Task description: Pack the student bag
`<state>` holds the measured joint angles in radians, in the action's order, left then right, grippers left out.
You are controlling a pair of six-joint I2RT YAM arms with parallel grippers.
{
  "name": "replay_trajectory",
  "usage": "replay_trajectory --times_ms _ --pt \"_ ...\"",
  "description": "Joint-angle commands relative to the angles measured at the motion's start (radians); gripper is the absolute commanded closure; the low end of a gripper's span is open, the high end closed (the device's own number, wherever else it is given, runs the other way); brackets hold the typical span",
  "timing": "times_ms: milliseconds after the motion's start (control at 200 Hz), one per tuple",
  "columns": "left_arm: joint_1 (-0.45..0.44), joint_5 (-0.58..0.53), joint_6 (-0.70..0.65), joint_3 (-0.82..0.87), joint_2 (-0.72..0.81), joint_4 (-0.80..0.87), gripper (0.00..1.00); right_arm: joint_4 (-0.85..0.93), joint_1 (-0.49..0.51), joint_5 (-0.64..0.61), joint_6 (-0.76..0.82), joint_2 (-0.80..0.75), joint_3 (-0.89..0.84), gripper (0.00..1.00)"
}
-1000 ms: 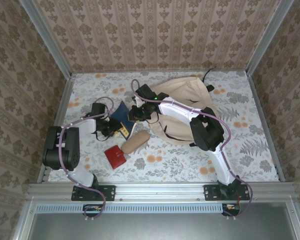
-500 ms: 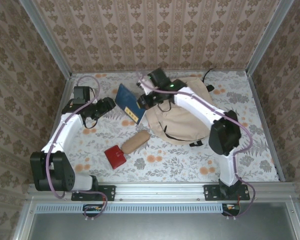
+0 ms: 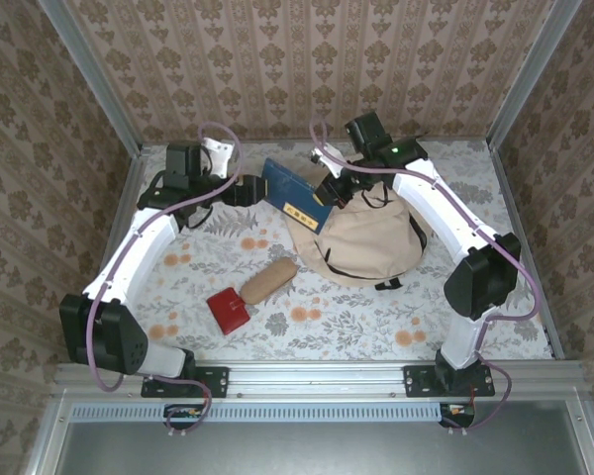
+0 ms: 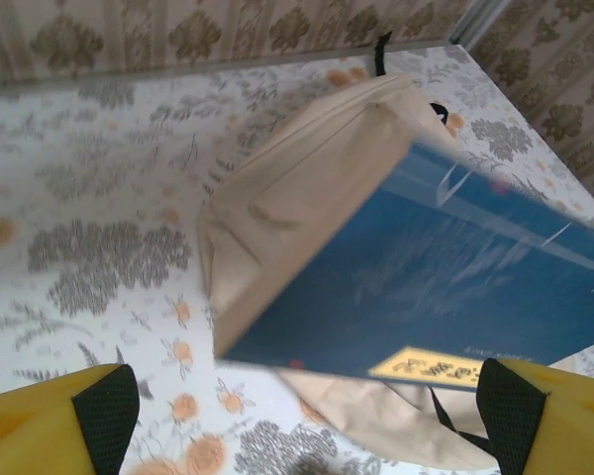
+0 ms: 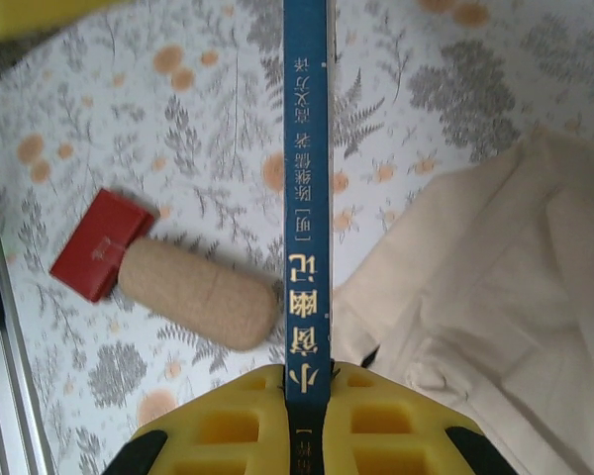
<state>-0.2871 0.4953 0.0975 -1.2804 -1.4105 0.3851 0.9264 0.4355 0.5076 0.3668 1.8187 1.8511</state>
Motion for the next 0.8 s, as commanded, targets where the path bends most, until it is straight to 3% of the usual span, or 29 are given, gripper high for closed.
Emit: replay_trajectory --times_ms 0,255,425,650,795 --pt "-0.023 0.042 -0.185 -0.052 -0.011 -0.017 0.08 0.085 -0.006 -0.015 0.105 -0.047 -0.012 1.0" --pt "0.019 0.285 -0.348 -0.172 -0.113 0.146 0.08 0.049 -0.01 0.023 0.157 -0.105 -0.098 1.0" --pt "-0.011 0.317 -0.497 -0.195 -0.16 0.215 0.08 -0.009 -0.009 0.024 0.182 -0.146 -0.147 1.0" --pt "-0.036 0.414 -0.654 -0.147 -0.162 0.167 0.1 0.014 -0.009 0.014 0.246 -0.16 -0.163 1.0" --pt "-0.055 0.449 -0.714 -0.185 -0.207 0.235 0.2 0.016 -0.009 0.016 0.265 -0.162 -0.164 1.0"
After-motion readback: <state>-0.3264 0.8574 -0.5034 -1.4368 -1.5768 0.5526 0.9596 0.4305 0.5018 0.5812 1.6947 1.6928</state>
